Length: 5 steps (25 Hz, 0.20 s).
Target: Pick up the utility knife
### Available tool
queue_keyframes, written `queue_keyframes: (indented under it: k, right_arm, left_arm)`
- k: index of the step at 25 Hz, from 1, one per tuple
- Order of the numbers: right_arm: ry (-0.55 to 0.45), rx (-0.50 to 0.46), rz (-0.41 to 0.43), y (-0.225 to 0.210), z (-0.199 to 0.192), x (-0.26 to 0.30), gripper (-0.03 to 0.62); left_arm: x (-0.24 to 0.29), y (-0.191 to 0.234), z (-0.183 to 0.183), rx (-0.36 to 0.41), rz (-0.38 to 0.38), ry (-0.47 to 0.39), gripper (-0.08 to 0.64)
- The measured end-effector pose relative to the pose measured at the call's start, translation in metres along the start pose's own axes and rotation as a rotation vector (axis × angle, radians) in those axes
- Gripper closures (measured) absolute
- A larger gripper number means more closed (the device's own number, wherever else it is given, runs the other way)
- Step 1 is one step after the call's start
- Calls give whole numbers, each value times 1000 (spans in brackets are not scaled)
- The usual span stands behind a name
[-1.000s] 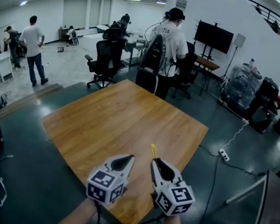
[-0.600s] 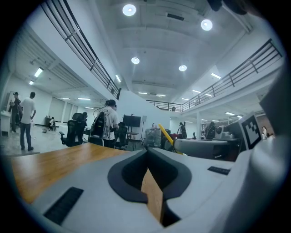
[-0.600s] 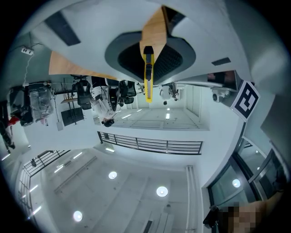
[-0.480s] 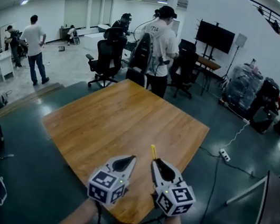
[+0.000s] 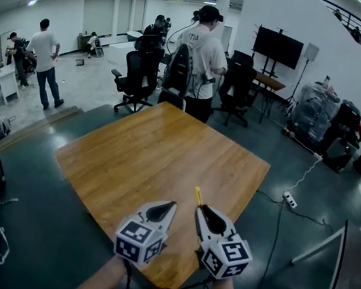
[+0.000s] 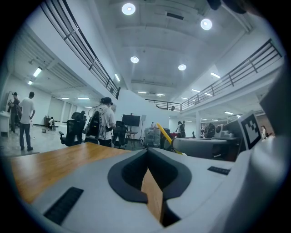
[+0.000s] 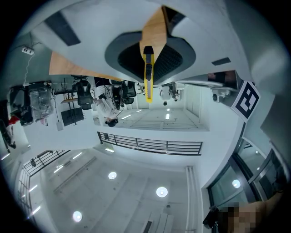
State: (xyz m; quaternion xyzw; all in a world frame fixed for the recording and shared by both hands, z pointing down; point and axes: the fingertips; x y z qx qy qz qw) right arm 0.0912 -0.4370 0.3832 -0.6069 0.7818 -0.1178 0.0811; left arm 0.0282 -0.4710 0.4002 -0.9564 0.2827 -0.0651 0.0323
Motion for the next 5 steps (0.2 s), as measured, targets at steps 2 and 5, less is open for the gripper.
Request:
queue_keyframes:
  k: [2,5]
  right_arm:
    - [1,1,-2,1,1,-1,520]
    - [1,2,-7,2,3,-1,520]
  left_arm:
    - [0,0,2,-1,-1,-1,554]
    - [-2,0,4,-1,-2,-1,554]
Point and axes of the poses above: the fingertips, and each gripper's own axes: x forward along the fingers, y to its left, z out of its top, and after that the axes turned 11 degrees about x, right-handed
